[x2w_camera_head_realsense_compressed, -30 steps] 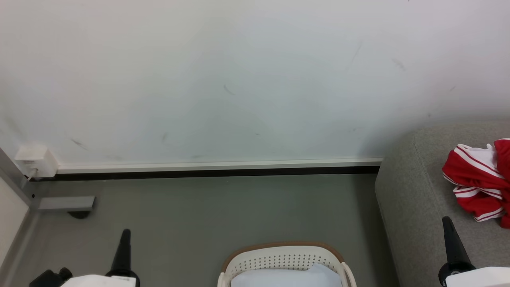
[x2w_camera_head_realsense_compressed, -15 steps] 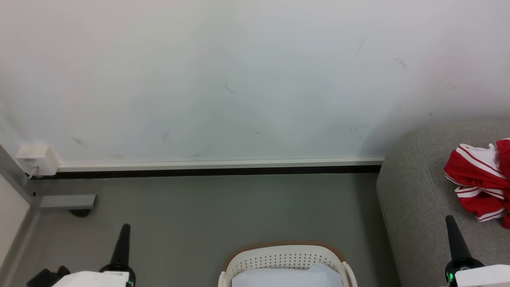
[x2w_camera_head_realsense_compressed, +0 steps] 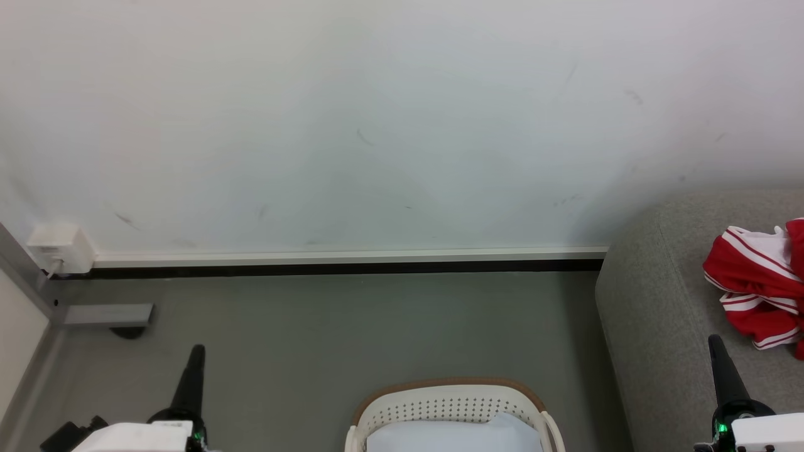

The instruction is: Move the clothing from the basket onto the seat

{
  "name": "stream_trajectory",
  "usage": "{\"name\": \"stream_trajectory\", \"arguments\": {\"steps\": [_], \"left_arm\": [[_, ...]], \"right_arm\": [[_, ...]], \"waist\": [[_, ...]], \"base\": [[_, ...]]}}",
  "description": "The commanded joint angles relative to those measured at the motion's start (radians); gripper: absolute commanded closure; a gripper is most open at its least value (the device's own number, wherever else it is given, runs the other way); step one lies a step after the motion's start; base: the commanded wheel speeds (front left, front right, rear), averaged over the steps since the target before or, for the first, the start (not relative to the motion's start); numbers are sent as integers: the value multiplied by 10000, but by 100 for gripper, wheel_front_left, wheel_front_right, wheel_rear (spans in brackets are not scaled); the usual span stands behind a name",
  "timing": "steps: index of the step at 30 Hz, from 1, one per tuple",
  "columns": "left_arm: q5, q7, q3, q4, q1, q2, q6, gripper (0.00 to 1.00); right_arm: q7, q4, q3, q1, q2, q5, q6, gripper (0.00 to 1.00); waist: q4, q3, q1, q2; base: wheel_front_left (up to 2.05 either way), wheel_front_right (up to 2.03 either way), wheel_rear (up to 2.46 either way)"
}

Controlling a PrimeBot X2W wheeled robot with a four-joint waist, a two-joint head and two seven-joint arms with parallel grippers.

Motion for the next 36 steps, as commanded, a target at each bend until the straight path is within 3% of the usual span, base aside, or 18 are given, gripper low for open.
{"name": "stream_trajectory", "arguments": {"steps": [1,36], "left_arm": [[-261,63,54,-101,-172,88,-26,100],[-2790,738,187,-345,-291,99,-56,100]], "right_arm": [[63,-25,-69,-193,6,251,-14,100],[504,37,-340,-317,40,2709,-21,100]], "waist": [[5,5,0,0],[109,112,0,0]], "base": [[0,0,0],[0,0,0]]}}
